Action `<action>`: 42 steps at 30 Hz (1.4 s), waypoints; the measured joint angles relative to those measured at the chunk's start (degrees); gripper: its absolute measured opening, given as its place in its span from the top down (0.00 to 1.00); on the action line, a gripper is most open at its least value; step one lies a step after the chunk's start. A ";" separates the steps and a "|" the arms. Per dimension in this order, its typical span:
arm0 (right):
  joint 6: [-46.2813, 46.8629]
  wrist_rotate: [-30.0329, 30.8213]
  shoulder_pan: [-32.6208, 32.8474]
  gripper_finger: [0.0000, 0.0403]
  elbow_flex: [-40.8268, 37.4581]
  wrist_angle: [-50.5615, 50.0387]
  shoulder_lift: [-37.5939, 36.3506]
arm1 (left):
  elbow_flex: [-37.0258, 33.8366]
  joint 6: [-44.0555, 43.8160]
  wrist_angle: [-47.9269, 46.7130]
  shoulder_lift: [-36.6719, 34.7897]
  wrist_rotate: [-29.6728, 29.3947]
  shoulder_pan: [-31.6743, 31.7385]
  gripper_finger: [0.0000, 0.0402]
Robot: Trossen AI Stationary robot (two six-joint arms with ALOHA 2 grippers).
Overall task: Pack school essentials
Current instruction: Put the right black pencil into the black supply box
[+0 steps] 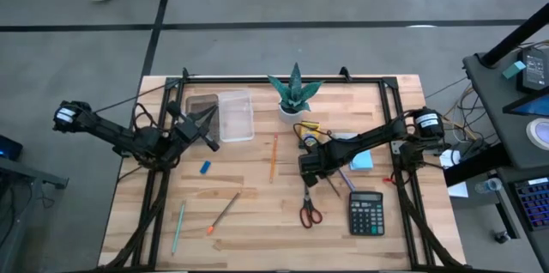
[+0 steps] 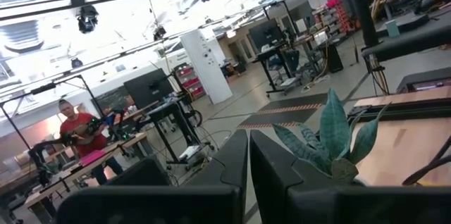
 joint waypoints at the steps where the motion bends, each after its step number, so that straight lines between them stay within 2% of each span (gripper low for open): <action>1: -1.20 0.61 -0.04 0.97 0.09 0.79 -0.46 | 0.00 0.00 0.00 0.00 0.01 0.00 1.00; 6: -10.18 1.27 -0.18 0.97 0.76 4.04 -4.53 | 0.00 -0.02 0.02 0.00 0.33 0.00 1.00; 9: -16.21 1.91 -0.08 0.97 0.74 6.11 -6.93 | 0.02 -0.09 0.07 0.00 2.67 0.02 1.00; 13: -26.41 5.10 -0.19 0.97 0.75 9.30 -10.89 | 0.02 -1.48 0.26 0.47 8.88 0.00 1.00; 21: -47.65 4.73 0.20 0.97 -4.08 24.55 -19.27 | 0.37 -5.53 3.14 2.77 22.98 0.00 1.00; 25: -55.20 4.57 1.19 0.97 -11.21 37.95 -24.12 | 0.37 -10.73 7.05 5.83 25.83 0.04 1.00; 28: -59.42 4.48 1.65 0.97 -17.77 53.43 -26.62 | 0.37 -14.81 7.69 8.90 27.90 0.09 1.00; 32: -62.78 4.60 1.52 0.97 -24.49 71.81 -26.91 | 0.37 -21.91 8.54 13.89 29.23 0.13 1.00; 35: -65.44 4.49 1.55 0.97 -26.52 83.06 -25.58 | 0.35 -25.92 10.76 17.86 31.84 0.24 0.99; 38: -67.35 4.05 1.54 0.97 -26.56 89.44 -23.58 | 0.73 -28.15 14.54 22.24 35.28 0.75 0.95; 42: -68.13 4.06 1.52 0.97 -24.48 91.27 -21.61 | 4.06 -28.64 15.66 27.94 37.75 1.91 0.84</action>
